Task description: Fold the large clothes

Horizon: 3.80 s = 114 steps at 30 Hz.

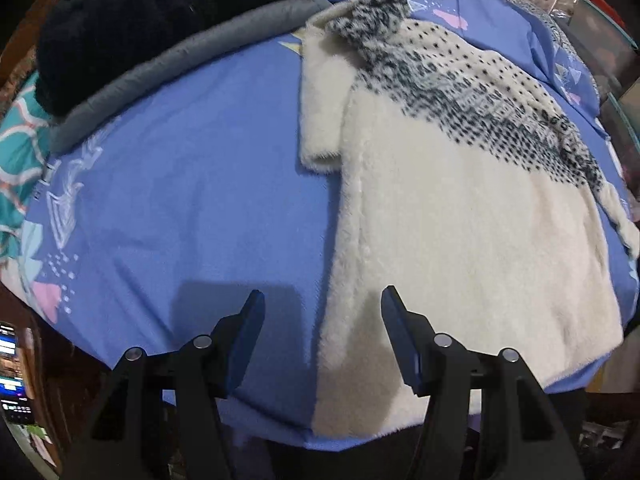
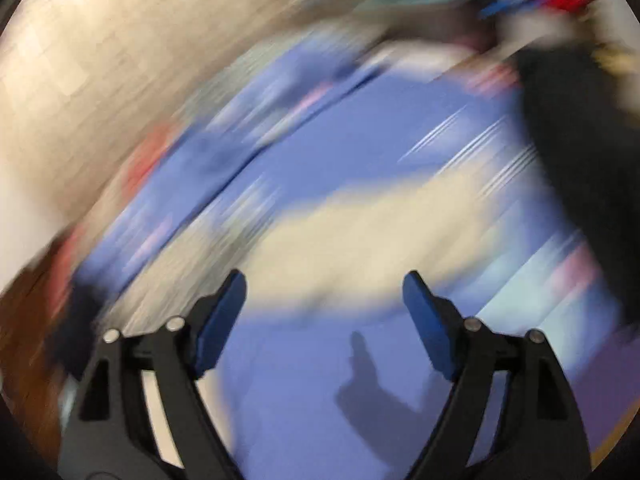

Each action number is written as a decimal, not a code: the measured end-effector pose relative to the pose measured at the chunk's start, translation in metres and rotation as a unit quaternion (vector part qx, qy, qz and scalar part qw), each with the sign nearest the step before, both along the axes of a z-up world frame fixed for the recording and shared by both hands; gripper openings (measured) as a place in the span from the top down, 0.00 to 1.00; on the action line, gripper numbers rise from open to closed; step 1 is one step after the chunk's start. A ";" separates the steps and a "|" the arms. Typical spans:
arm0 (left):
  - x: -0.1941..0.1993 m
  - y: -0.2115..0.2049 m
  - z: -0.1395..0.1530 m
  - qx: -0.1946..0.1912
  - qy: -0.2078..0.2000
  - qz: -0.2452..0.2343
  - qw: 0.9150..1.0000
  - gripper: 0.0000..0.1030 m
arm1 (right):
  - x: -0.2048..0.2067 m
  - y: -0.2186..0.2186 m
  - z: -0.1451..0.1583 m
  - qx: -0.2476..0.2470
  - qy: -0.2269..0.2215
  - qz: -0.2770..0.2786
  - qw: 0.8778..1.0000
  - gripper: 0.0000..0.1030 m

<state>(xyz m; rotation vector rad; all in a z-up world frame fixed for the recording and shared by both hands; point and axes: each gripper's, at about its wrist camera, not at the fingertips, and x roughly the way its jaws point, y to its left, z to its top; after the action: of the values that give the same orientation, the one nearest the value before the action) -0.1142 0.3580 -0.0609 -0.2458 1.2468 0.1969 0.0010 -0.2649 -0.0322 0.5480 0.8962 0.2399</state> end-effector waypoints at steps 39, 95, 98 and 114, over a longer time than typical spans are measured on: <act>-0.090 0.036 0.029 -0.004 -0.091 0.042 0.995 0.66 | -0.061 0.217 0.087 -0.207 -0.079 0.242 0.945 0.38; 0.243 -0.019 0.016 0.001 -0.101 -0.035 0.994 0.15 | 0.252 0.118 0.017 0.013 0.066 0.174 0.982 0.28; 0.277 -0.032 -0.010 0.019 -0.069 -0.055 0.996 0.14 | 0.254 0.104 -0.001 0.039 0.066 0.155 0.985 0.25; 0.309 -0.051 -0.035 0.136 -0.056 -0.042 0.988 0.58 | 0.276 0.174 -0.081 -0.151 0.061 0.130 0.978 0.87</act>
<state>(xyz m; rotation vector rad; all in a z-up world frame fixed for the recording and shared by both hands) 0.1949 0.3072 -0.0961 0.0315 1.1015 0.2748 0.2772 -0.0906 -0.1136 0.1630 1.1017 0.3029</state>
